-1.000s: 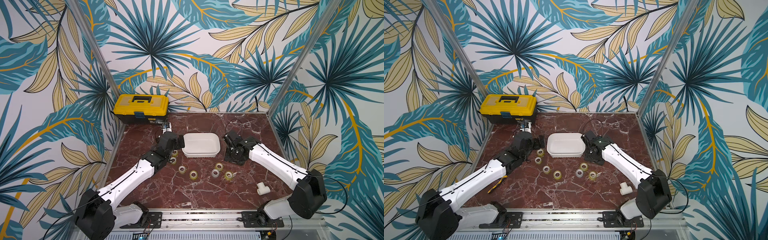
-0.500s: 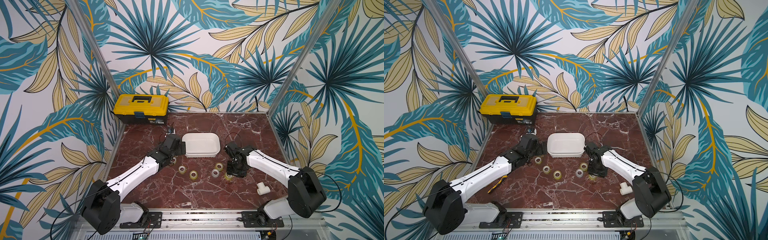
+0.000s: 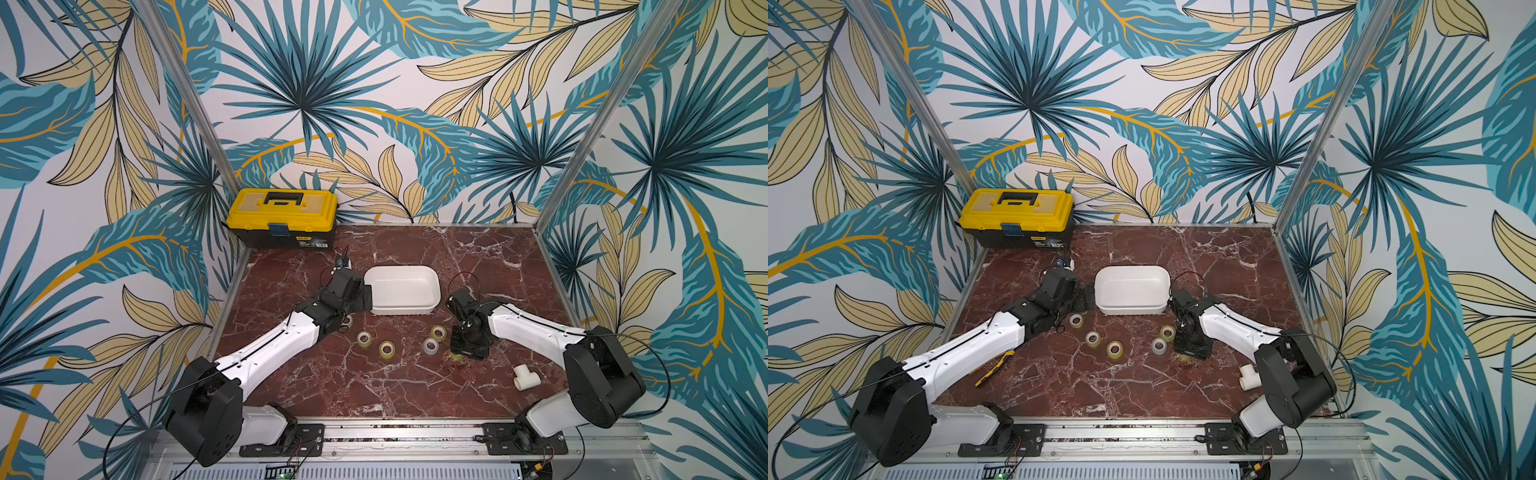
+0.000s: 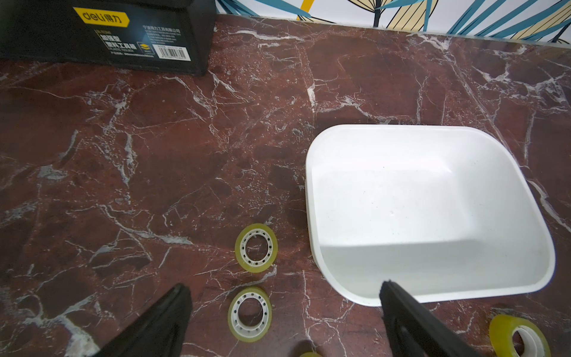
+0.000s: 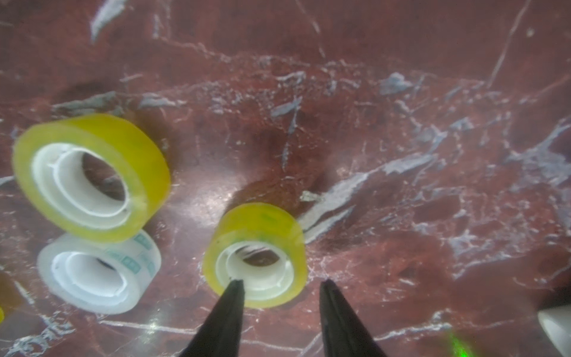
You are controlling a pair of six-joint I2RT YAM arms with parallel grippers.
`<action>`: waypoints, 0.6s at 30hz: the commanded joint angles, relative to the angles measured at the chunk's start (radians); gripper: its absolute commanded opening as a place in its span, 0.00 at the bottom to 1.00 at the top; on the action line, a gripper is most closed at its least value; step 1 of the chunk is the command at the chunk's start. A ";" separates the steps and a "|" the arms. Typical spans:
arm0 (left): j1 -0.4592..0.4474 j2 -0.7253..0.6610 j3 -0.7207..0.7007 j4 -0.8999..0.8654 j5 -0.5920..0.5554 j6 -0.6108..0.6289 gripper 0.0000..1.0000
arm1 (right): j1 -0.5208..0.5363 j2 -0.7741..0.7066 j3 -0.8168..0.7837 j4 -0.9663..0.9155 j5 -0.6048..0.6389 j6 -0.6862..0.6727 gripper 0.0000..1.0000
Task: Put the transparent tape into the storage box
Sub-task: Pick up the tape at the center of the board.
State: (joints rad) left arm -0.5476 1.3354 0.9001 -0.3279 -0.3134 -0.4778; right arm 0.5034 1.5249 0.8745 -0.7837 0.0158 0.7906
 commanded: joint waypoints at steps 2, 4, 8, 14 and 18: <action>0.005 -0.009 0.039 -0.006 0.002 0.006 1.00 | -0.006 -0.005 -0.045 0.021 0.004 0.016 0.44; 0.006 -0.007 0.037 -0.002 0.001 0.004 1.00 | -0.007 0.006 -0.055 0.042 0.006 0.018 0.42; 0.006 -0.006 0.036 -0.001 -0.005 0.005 1.00 | -0.010 0.025 -0.072 0.076 0.019 0.021 0.42; 0.006 -0.013 0.042 -0.003 -0.010 0.010 1.00 | -0.027 -0.045 -0.065 0.062 -0.005 0.012 0.41; 0.005 -0.013 0.042 0.001 -0.007 0.008 1.00 | -0.028 -0.114 -0.033 0.008 -0.004 0.002 0.42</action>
State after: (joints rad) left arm -0.5461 1.3354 0.9001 -0.3279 -0.3138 -0.4774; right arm 0.4789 1.4578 0.8356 -0.7422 -0.0044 0.7925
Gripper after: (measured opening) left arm 0.999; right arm 0.416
